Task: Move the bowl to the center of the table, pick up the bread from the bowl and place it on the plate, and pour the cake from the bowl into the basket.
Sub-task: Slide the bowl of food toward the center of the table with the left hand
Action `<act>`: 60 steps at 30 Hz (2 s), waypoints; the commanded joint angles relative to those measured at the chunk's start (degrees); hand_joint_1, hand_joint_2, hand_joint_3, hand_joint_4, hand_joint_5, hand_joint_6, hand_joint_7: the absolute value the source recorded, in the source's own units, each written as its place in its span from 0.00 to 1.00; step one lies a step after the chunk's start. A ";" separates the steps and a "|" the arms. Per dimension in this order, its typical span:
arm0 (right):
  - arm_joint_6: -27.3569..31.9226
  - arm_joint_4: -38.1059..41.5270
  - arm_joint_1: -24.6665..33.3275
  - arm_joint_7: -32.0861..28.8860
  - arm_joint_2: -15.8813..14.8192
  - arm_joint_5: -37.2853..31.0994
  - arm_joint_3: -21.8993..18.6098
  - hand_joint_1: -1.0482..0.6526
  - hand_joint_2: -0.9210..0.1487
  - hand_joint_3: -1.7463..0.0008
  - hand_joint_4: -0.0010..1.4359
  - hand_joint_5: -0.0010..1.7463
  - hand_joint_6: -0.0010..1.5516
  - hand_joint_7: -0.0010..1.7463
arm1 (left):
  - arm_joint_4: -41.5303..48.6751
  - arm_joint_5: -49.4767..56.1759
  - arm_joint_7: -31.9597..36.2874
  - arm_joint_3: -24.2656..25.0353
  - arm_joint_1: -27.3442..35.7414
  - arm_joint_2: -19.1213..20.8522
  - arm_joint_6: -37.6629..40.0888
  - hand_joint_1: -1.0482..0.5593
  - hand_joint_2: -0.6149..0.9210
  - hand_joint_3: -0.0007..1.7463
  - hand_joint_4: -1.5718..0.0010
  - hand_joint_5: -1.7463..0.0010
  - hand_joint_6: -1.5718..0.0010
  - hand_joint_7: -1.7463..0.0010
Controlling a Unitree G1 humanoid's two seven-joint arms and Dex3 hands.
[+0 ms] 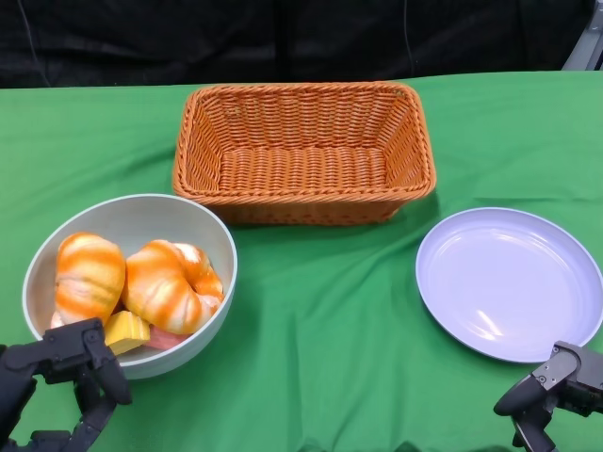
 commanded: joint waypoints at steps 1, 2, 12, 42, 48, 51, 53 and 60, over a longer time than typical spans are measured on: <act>-0.96 0.33 0.12 -0.01 -0.74 0.00 -0.34 0.54 0.40 0.42 0.55 0.84 0.51 0.66 | -0.16 -0.94 -0.01 0.10 0.33 0.38 0.04 0.66 0.72 0.67 0.49 0.03 0.54 0.18; -0.84 0.27 0.15 -0.12 -0.63 -0.18 -0.24 0.55 0.40 0.42 0.55 0.84 0.51 0.66 | -0.16 -2.50 -0.93 -0.27 0.36 0.35 0.44 0.67 0.73 0.66 0.48 0.04 0.53 0.21; -0.81 0.00 0.48 -0.88 0.35 -1.16 1.02 0.56 0.41 0.41 0.55 0.85 0.51 0.68 | -7.55 -14.66 -4.60 -0.88 1.62 0.10 6.01 0.45 0.97 0.18 0.47 0.46 0.46 0.71; -0.78 2.03 -1.14 -2.90 0.72 -2.96 2.70 0.57 0.41 0.43 0.56 0.83 0.51 0.66 | -1.20 -19.75 -5.49 9.52 -18.28 4.17 28.75 0.21 1.00 0.21 0.60 0.90 0.60 1.00; -1.26 2.58 -1.34 -2.92 0.66 -2.98 2.71 0.56 0.39 0.45 0.55 0.83 0.51 0.66 | 11.42 -14.20 -4.81 9.45 -26.29 5.81 26.61 0.18 1.00 0.25 0.63 0.95 0.64 1.00; -1.59 2.91 -1.24 -2.94 0.61 -3.05 2.80 0.56 0.38 0.45 0.56 0.83 0.51 0.66 | 21.46 -10.23 -4.15 8.63 -31.41 7.57 24.43 0.17 1.00 0.27 0.66 0.96 0.67 1.00; -1.76 3.05 -1.21 -2.89 0.59 -2.97 2.89 0.57 0.37 0.46 0.56 0.82 0.52 0.65 | 26.73 -7.88 -3.66 8.11 -33.96 8.43 22.78 0.17 1.00 0.29 0.68 0.98 0.70 1.00; -1.62 2.55 -0.53 -3.49 0.88 -3.80 3.43 0.59 0.37 0.45 0.57 0.81 0.53 0.63 | 47.98 -1.87 -1.57 5.91 -43.85 10.95 19.93 0.19 1.00 0.32 0.70 0.99 0.71 1.00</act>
